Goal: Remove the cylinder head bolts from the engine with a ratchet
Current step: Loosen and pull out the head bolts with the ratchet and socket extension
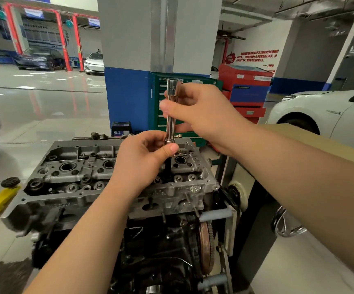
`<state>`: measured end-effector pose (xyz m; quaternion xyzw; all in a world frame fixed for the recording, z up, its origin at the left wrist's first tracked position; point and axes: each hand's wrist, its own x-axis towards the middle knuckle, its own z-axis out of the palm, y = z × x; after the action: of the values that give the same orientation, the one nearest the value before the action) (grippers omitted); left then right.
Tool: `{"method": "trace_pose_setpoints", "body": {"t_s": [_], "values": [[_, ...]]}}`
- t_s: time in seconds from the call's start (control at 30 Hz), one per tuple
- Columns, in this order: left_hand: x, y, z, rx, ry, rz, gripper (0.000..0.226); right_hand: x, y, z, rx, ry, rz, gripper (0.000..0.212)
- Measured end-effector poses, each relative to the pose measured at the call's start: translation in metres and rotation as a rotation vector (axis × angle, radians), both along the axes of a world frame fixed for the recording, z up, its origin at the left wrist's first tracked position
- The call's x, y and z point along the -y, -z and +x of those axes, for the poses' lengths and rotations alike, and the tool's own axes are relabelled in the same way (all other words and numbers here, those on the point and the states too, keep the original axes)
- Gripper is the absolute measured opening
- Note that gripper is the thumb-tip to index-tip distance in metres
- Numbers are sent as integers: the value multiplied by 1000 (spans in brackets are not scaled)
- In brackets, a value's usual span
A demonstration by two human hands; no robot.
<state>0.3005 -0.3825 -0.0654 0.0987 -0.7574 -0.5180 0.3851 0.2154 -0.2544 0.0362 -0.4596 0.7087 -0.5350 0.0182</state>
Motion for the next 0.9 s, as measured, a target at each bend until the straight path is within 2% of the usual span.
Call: {"method": "trace_pose_setpoints", "body": {"t_s": [0.03, 0.13, 0.23, 0.33, 0.4, 0.43, 0.5, 0.57, 0.63, 0.73, 0.8, 0.9], "values": [[1, 0, 0, 4, 23, 10, 21, -2, -1, -1, 45, -69, 17, 14], [3, 1, 2, 17, 101, 39, 20, -4, 1, -3, 45, -116, 73, 27], [0, 1, 2, 19, 127, 65, 24, -3, 3, -3, 63, -25, 13, 17], [-2, 2, -1, 43, 12, -18, 38, 0, 6, -2, -79, 146, -15, 21], [-2, 3, -2, 19, -58, -40, 32, 3, 8, -1, -149, 185, -24, 24], [-2, 3, -2, 14, -65, -29, 29, 3, 8, 0, -151, 156, -18, 21], [-1, 1, -2, 23, -33, -11, 26, 4, 9, -1, -34, 13, 0, 14], [0, 0, -1, 35, 17, -20, 23, 2, 9, -5, 104, -121, 35, 23], [-2, -1, 1, 34, 84, -2, 20, 0, 8, -6, 144, -160, 46, 25], [-7, -1, 0, 33, 84, -41, 25, -1, 8, -6, 75, -45, 26, 16], [-8, -1, -1, 30, -41, -107, 34, 2, 9, -5, -40, 74, 28, 11], [-10, 0, -3, -7, -200, -161, 33, 6, 10, -4, -234, 221, 61, 19]]}}
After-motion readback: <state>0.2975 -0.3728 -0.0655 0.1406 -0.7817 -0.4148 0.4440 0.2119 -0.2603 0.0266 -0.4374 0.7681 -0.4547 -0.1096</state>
